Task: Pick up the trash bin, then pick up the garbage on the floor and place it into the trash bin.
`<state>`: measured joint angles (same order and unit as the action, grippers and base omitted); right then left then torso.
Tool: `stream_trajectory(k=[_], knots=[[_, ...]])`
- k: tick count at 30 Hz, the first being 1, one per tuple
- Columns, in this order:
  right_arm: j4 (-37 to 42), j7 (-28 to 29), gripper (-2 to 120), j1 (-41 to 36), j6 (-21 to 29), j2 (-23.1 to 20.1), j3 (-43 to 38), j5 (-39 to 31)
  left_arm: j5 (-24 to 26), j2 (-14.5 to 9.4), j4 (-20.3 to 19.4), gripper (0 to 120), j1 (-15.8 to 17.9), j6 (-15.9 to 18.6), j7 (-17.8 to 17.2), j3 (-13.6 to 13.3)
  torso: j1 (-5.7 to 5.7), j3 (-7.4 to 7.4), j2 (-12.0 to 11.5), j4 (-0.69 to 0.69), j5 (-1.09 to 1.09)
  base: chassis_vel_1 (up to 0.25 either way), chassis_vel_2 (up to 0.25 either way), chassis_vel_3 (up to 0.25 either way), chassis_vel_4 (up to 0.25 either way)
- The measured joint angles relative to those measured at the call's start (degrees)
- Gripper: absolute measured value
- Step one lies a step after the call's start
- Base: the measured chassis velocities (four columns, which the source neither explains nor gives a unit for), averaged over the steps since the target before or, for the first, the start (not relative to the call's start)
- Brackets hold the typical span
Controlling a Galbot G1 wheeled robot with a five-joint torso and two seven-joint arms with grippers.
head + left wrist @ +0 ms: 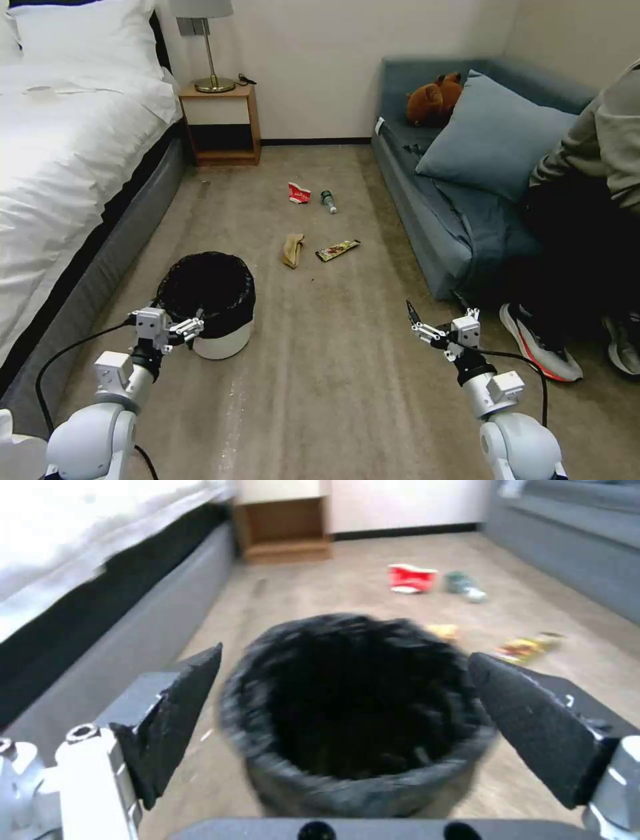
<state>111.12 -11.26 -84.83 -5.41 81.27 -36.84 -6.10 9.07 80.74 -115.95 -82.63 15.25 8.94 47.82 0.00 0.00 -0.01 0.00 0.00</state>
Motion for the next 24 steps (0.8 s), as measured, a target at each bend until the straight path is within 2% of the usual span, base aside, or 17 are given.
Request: stream_trajectory(k=[1,2,4,5,6,7,8,9,10,12,13,15,16,17,19,23,24], knots=[[0.0,0.0,100,0.0,0.0,0.0,0.0,0.0,0.0,0.0,0.0,99,0.0,0.0,0.0,0.0,0.0,0.0,0.0,0.0,0.0,0.0,0.0,0.0,0.0],[0.1,1.1,100,0.0,0.4,0.1,0.2,-0.1,1.1,0.1,0.0,99,0.1,0.7,-1.9,-0.1,0.0,0.0,0.0,0.0,0.0,0.0,0.0,0.0,0.0],[0.2,2.6,100,-0.1,0.9,0.1,0.4,-0.3,5.2,0.6,-0.1,99,0.2,3.2,-8.6,-0.6,0.0,0.0,0.0,0.0,0.0,0.0,0.0,0.0,0.0],[0.2,2.6,100,-0.1,0.9,0.1,0.4,-0.3,5.2,0.6,-0.1,99,0.2,3.2,-8.6,-0.6,0.0,0.0,0.0,0.0,0.0,0.0,0.0,0.0,0.0],[0.2,2.8,100,-0.1,0.9,0.1,0.4,-0.4,7.7,0.8,-0.1,99,0.6,4.4,-12.7,-0.7,0.0,0.0,0.0,0.0,0.0,0.0,0.0,0.0,0.0],[0.2,2.8,100,-0.1,0.9,0.0,0.4,-0.4,8.9,0.9,0.0,100,1.0,4.8,-14.9,-0.7,0.0,0.0,0.0,0.0,0.0,0.0,0.0,0.0,0.0],[0.2,2.8,100,-0.1,0.9,0.0,0.4,-0.4,8.9,0.9,0.0,100,1.0,4.8,-14.9,-0.7,0.0,0.0,0.0,0.0,0.0,0.0,0.0,0.0,0.0],[0.1,2.8,100,-0.1,0.9,0.0,0.4,-0.4,11.8,1.0,0.2,100,1.8,5.6,-19.0,-0.7,0.0,0.0,0.0,0.0,0.0,0.0,0.0,0.0,0.0],[0.1,2.8,100,-0.1,0.9,0.0,0.4,-0.4,11.8,1.0,0.2,100,1.8,5.6,-19.0,-0.7,0.0,0.0,0.0,0.0,0.0,0.0,0.0,0.0,0.0],[0.0,2.8,100,-0.1,0.9,0.0,0.4,-0.4,20.1,1.2,0.5,100,4.3,7.0,-27.8,-0.7,0.0,0.0,0.0,0.01,0.0,0.0,0.0,0.0,0.0],[0.0,2.8,100,-0.1,0.9,0.0,0.4,-0.4,20.1,1.2,0.5,100,4.3,7.0,-27.8,-0.7,0.0,0.0,0.0,0.01,0.0,0.0,0.0,0.0,0.0],[-0.1,2.8,100,-0.2,0.8,-0.1,0.5,-0.4,27.1,1.4,1.0,100,6.4,8.4,-33.3,-0.7,0.0,0.0,0.0,0.0,0.0,0.0,0.0,0.0,0.0],[-0.1,2.8,100,-0.2,0.8,-0.1,0.5,-0.4,27.1,1.4,1.0,100,6.4,8.4,-33.3,-0.7,0.0,0.0,0.0,0.0,0.0,0.0,0.0,0.0,0.0],[-0.2,2.8,100,-0.2,0.7,-0.1,0.5,-0.4,30.9,1.4,1.4,100,7.6,9.3,-35.8,-0.7,0.0,0.0,0.0,0.0,0.0,0.0,0.0,0.0,0.0],[-0.2,2.7,100,-0.3,0.5,-0.1,0.7,-0.4,36.1,1.5,2.1,100,9.1,10.5,-38.3,-0.8,0.0,0.0,0.0,0.0,0.0,0.0,0.0,0.0,0.0],[-0.3,2.6,100,-0.4,0.5,-0.1,0.8,-0.4,40.5,1.6,2.8,100,10.6,12.2,-40.4,-0.9,0.0,0.0,0.0,0.0,0.0,0.0,0.0,0.0,0.0],[-0.3,2.6,100,-0.4,0.6,-0.1,0.9,-0.4,44.0,1.6,3.5,100,11.9,13.9,-42.2,-0.9,0.0,0.0,0.0,0.0,-0.01,0.0,0.0,0.0,0.0]])
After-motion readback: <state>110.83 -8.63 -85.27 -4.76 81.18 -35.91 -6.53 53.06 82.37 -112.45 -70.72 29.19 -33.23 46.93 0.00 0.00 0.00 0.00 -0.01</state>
